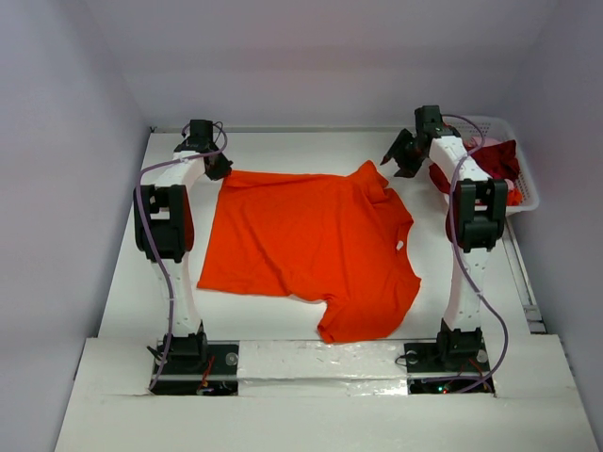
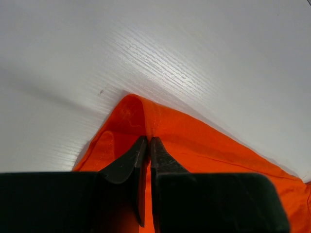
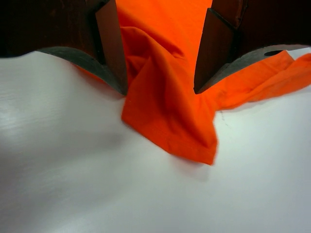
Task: Fold and stack the t-shirts
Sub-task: Grap the side of the flattened tshirt furthest away from the robot with both arms
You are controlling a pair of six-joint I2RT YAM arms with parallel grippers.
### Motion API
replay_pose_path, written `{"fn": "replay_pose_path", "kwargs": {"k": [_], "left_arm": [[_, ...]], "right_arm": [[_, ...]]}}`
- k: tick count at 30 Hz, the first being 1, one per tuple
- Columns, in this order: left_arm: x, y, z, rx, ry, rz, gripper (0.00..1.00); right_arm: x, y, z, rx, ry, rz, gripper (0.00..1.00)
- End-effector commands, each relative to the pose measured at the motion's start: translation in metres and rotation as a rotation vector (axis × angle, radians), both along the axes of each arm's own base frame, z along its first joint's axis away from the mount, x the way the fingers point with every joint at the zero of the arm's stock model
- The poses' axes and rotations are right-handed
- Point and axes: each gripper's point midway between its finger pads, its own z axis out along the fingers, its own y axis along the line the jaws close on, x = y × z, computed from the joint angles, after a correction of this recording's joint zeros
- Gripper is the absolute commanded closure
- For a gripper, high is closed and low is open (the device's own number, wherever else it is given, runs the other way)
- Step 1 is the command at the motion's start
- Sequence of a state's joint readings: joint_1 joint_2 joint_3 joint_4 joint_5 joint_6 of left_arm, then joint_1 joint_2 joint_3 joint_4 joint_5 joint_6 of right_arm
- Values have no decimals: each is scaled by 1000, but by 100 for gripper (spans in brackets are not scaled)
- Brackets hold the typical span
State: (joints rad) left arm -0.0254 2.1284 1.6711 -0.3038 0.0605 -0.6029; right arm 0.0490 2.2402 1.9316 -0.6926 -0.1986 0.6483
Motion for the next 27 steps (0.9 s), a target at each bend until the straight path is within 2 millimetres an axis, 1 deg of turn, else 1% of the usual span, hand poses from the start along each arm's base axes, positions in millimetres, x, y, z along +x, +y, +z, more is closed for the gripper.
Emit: {"fn": "replay_pose_path", "kwargs": {"k": [1, 2, 3, 6, 7, 8, 9, 11, 16, 17, 18, 19, 20, 21, 23, 24, 25, 27], "left_arm": [[7, 2, 56, -7, -115, 4, 100], [8, 2, 57, -8, -118, 3, 100], [7, 2, 57, -8, -118, 3, 100], [8, 2, 58, -6, -121, 3, 100], [8, 2, 59, -6, -121, 3, 100], [8, 2, 60, -7, -123, 2, 100], [8, 2, 60, -7, -124, 2, 100], [8, 2, 58, -8, -120, 1, 100], [8, 1, 56, -13, -120, 0, 100], [8, 1, 57, -13, -120, 0, 100], [9, 1, 57, -13, -121, 0, 100], [8, 0, 57, -14, -120, -1, 100], [8, 1, 57, -12, -121, -1, 100], [8, 1, 57, -12, -120, -1, 100], [8, 1, 56, -11, -117, 0, 100], [8, 1, 56, -11, -118, 0, 100], [7, 1, 55, -11, -117, 0, 100], [7, 1, 54, -12, -115, -1, 100]], "right_arm": [[27, -1, 27, -5, -83, -15, 38], [28, 3, 26, 13, -80, -4, 38], [28, 3, 20, 16, -69, -3, 38], [31, 5, 18, 25, -74, -2, 38], [32, 4, 14, 23, -68, -2, 38], [34, 4, 15, 19, -72, -1, 38], [34, 4, 9, 18, -57, 1, 38], [35, 5, 6, 23, -52, 6, 38], [45, 11, 10, 51, -75, 25, 38], [46, 18, 2, 56, -61, 39, 38], [45, 19, 0, 61, -51, 45, 38], [51, 21, 6, 71, -70, 54, 38], [52, 25, 1, 88, -61, 69, 38], [53, 26, 2, 95, -62, 73, 38], [58, 31, 9, 119, -87, 91, 38], [61, 33, 9, 131, -99, 97, 38], [61, 41, 10, 143, -105, 111, 38], [65, 47, 14, 176, -122, 125, 38]]}}
